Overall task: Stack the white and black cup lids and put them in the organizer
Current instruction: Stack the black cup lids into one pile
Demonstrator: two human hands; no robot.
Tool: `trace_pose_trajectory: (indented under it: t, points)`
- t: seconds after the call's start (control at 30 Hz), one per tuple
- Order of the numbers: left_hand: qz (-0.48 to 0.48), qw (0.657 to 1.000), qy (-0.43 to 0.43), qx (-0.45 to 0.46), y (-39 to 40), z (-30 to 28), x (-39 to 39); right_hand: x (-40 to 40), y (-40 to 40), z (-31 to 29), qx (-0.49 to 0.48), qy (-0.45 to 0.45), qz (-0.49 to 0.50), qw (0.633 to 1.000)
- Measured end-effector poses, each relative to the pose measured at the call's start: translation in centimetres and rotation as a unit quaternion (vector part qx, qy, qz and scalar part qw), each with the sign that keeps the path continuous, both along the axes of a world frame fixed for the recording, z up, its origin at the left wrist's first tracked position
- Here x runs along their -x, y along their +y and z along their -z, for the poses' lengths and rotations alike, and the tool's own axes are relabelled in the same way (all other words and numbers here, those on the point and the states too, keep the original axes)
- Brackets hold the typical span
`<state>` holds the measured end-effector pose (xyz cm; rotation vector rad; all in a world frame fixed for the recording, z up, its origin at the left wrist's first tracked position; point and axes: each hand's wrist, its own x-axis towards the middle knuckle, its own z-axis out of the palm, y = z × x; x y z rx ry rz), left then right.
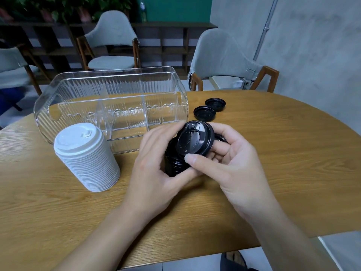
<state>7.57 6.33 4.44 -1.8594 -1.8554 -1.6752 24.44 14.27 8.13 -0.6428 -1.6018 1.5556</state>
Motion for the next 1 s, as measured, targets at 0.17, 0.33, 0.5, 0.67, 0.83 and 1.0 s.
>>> trace_pose_trajectory:
  t: [0.17,0.33,0.5,0.67,0.83,1.0]
  points:
    - [0.019,0.999,-0.038,0.020,-0.4,0.1,0.3,0.2,-0.4,-0.3,-0.026,-0.044,-0.013,0.999]
    - [0.044,0.998,-0.043,0.030,-0.5,0.2,0.7,-0.1,-0.4,-0.4,-0.144,-0.121,0.060,0.980]
    - [0.081,0.994,0.028,0.061,-0.7,-0.1,1.7,-1.1,0.2,-0.5,-0.266,-0.167,0.036,0.949]
    - [0.093,0.994,0.000,0.057,-0.9,0.1,2.0,-0.6,0.8,0.7,-0.277,-0.164,0.067,0.944]
    - [0.068,0.990,-0.100,0.075,-0.4,1.3,2.0,0.5,1.3,1.4,-0.193,-0.135,0.083,0.968]
    - [0.028,0.980,-0.113,0.160,-0.2,2.1,1.7,1.6,1.3,2.6,-0.210,-0.207,0.078,0.953]
